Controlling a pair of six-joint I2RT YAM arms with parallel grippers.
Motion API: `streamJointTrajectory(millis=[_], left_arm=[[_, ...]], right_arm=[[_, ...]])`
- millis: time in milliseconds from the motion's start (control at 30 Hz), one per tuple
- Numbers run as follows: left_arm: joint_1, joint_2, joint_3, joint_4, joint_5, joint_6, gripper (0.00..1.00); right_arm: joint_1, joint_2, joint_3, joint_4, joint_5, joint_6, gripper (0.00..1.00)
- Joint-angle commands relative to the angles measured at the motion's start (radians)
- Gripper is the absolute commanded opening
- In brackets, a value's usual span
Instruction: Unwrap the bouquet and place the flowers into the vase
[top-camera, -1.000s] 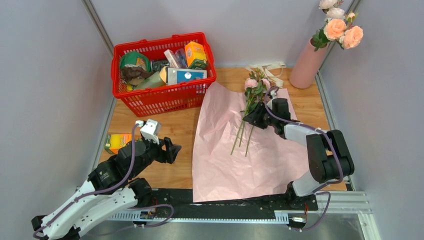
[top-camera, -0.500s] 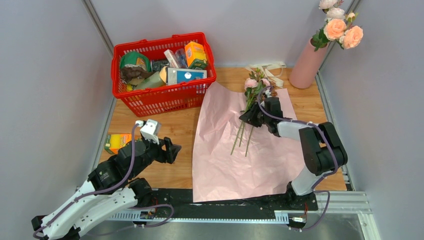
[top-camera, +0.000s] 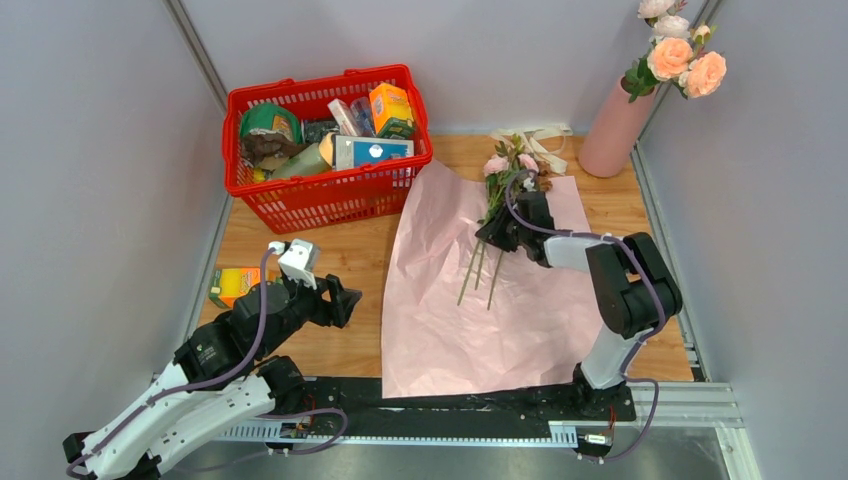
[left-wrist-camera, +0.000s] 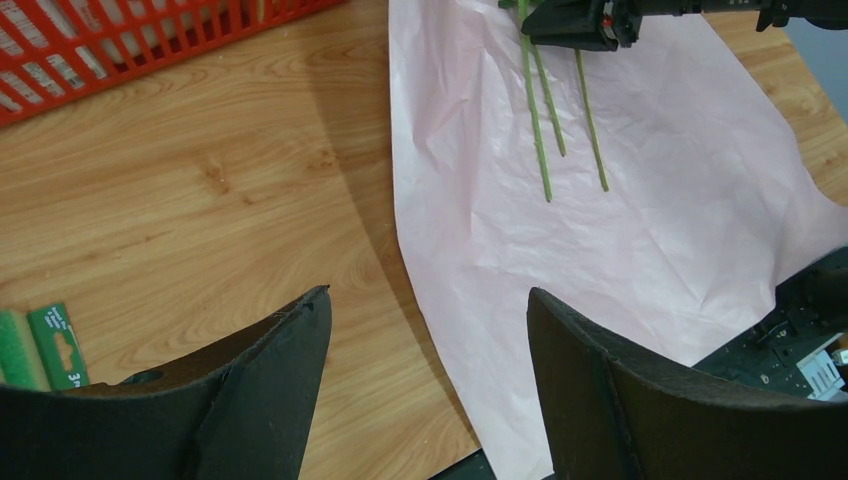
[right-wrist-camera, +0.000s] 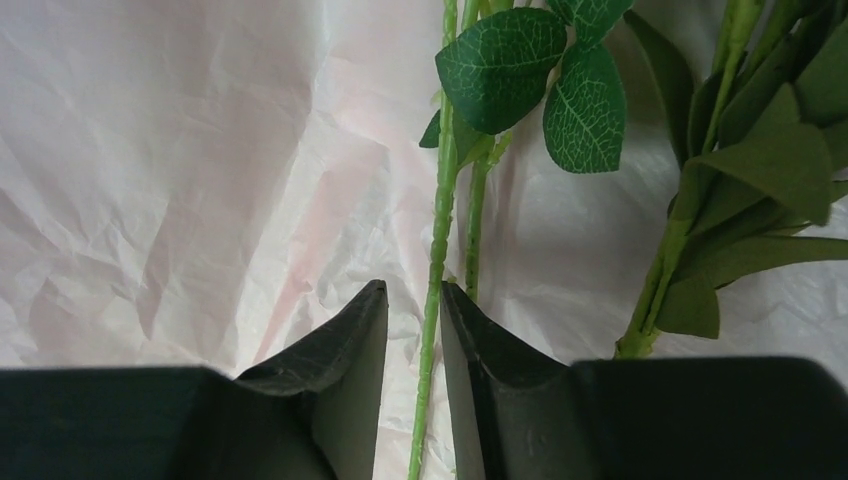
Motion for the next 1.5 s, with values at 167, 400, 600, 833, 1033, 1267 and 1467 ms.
streamJointTrajectory(millis=[167,400,600,833,1033,1267,1467], left_arm=[[-0.003,-0.011,-0.004,0.022,0.007,0.012,0.79],[-0.003,-0.008,-0.004,0.024,0.01,0.013,0.79],[-0.003,-0.01,-0.004,0.024,0.01,0.015,0.79],[-0.003,-0.016,-0.004,0.024,0.012,0.013,0.79],[-0.003,-0.019,-0.003,0.024,0.012,0.013,0.79],[-0.003,-0.02,-0.004,0.024,0.013,0.013,0.79],[-0.003,-0.019,-0.006,0.024,0.013,0.013,0.79]], right_arm=[[0.036,0.011,0.071,-0.114,0.136,0.043,0.35],[0.075,0.005,0.143,-0.244,0.26,0.023,0.27],[0.119,0.028,0.192,-0.275,0.322,0.026,0.3],[0.131,0.094,0.228,-0.301,0.354,0.028,0.26],[0.141,0.093,0.238,-0.316,0.379,0.014,0.18],[0.145,-0.018,0.228,-0.31,0.415,0.003,0.0],[0.145,-0.137,0.177,-0.258,0.396,0.008,0.0]])
